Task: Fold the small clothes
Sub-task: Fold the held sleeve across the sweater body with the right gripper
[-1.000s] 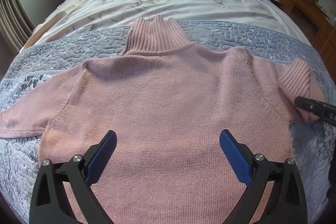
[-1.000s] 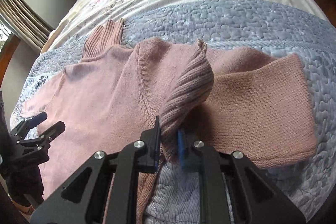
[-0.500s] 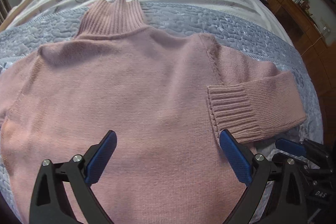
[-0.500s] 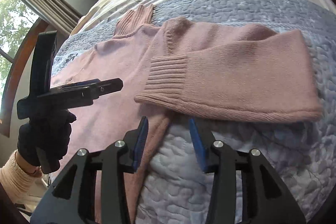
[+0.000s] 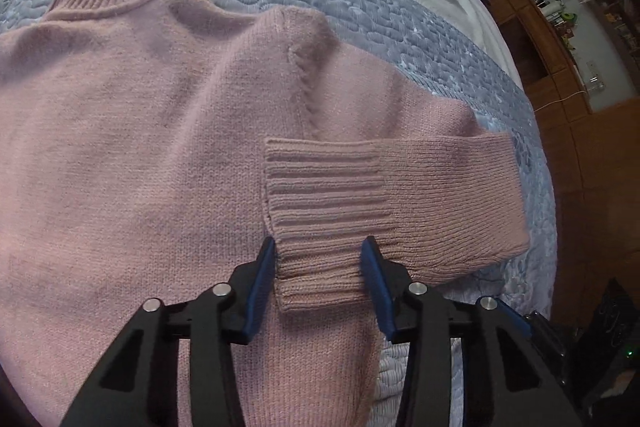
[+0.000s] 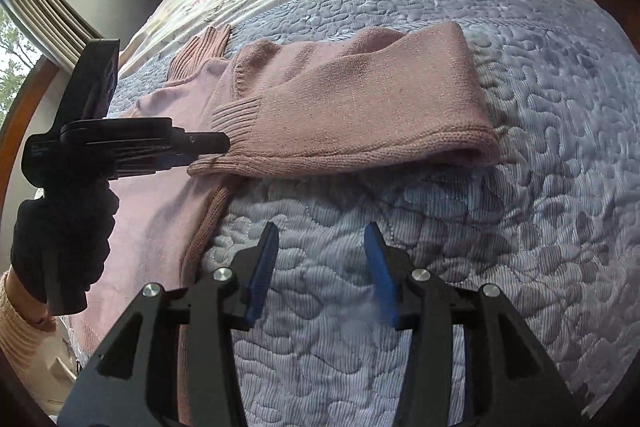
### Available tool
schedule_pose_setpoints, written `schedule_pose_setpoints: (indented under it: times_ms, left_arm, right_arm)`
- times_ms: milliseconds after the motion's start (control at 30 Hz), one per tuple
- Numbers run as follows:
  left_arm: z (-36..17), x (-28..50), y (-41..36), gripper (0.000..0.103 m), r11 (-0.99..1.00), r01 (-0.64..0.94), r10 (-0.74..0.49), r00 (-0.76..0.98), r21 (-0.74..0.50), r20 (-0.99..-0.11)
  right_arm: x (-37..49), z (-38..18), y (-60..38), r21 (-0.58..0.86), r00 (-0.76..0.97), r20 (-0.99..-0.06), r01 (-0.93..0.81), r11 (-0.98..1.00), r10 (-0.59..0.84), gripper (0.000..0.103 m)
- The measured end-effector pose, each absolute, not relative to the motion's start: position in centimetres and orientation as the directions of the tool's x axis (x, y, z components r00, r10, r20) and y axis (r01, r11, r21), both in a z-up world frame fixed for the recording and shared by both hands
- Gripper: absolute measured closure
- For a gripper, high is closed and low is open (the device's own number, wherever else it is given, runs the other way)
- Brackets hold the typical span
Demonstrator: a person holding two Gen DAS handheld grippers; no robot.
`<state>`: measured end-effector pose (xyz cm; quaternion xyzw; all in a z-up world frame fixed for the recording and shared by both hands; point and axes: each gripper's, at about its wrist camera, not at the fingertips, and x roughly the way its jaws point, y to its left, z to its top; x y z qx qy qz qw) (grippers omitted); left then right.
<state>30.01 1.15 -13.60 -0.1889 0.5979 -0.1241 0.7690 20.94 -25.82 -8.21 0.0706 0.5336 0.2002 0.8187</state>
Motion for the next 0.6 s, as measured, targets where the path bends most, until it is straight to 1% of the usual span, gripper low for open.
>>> schedule_pose_setpoints:
  times_ms: [33,100,133,333,467,600]
  left_arm:
    - [-13.4,30.0,1.2,0.082,0.9,-0.038,-0.411,0.263,-0.435,-0.873]
    - [-13.1,29.8,1.9,0.095,0.893,-0.046,-0.418,0.281,-0.448,-0.864]
    - [-12.9,29.6,2.4,0.097,0.884,-0.047,-0.432,0.293,-0.464,-0.853]
    - [-10.2,28.4,5.9,0.098,0.849,-0.037,-0.469,0.406,-0.527,-0.785]
    - [-8.4,27.9,9.6,0.098,0.874,-0.061,-0.397,0.483,-0.482,-0.781]
    - [-7.1,27.7,14.8,0.098,0.89,-0.117,-0.319,0.533,-0.441,-0.784]
  right_arm:
    - [20.9,-8.3,-25.7,0.331,0.352,-0.845,-0.248,0.911,0.403,0.057]
    - [20.9,-8.3,-25.9,0.332,0.356,-0.844,-0.24,0.912,0.401,0.057]
    - [20.8,-8.3,-25.9,0.333,0.358,-0.844,-0.236,0.913,0.4,0.057]
    - [21.2,-7.6,-26.0,0.331,0.368,-0.844,-0.212,0.919,0.389,0.057]
    - [21.7,-6.6,-26.3,0.352,0.381,-0.833,-0.193,0.916,0.401,0.057]
    - [22.5,-6.0,-26.1,0.391,0.386,-0.818,-0.172,0.904,0.427,0.057]
